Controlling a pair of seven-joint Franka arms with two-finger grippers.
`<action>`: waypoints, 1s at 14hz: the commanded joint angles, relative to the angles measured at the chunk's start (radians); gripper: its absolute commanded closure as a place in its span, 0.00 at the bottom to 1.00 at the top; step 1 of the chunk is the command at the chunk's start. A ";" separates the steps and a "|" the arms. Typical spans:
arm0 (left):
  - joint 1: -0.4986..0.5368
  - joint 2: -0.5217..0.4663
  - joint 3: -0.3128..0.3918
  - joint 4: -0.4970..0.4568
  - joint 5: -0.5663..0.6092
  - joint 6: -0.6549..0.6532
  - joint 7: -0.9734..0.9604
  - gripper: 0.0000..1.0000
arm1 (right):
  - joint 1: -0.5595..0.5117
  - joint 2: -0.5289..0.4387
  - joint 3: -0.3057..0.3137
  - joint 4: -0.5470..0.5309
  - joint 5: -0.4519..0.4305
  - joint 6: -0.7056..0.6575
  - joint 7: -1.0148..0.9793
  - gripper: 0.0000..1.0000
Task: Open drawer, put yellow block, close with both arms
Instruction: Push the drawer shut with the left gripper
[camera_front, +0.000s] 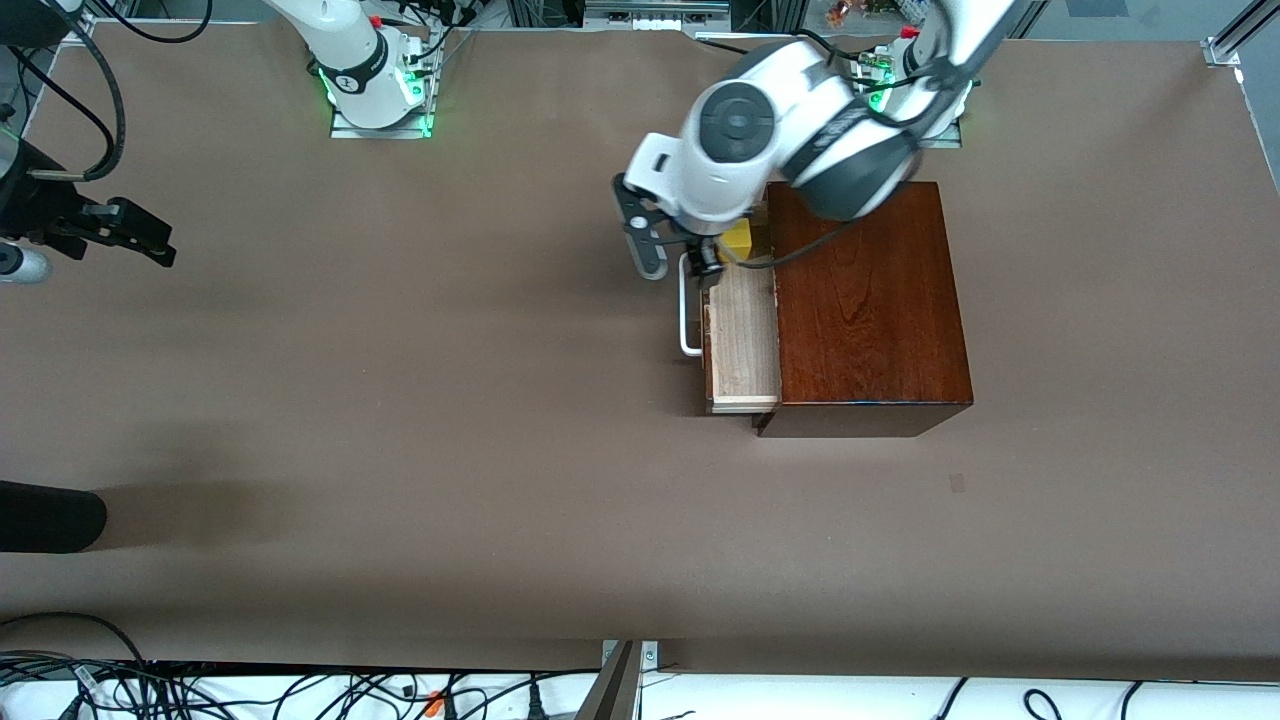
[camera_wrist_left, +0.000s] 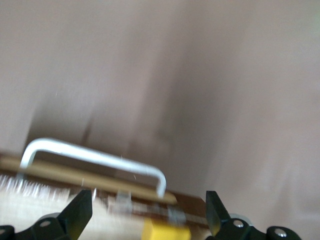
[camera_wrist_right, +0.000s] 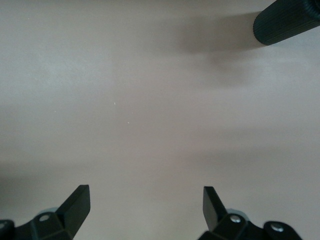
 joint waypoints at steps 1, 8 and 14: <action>-0.047 0.110 -0.003 0.045 0.138 0.062 0.108 0.00 | -0.026 -0.018 0.034 -0.013 -0.001 -0.003 -0.023 0.00; -0.081 0.179 0.008 0.035 0.300 0.076 0.208 0.00 | -0.027 0.034 0.032 0.037 -0.001 -0.007 -0.040 0.00; -0.069 0.179 0.028 0.035 0.325 -0.012 0.223 0.00 | -0.047 0.034 0.036 0.037 0.006 -0.007 -0.061 0.00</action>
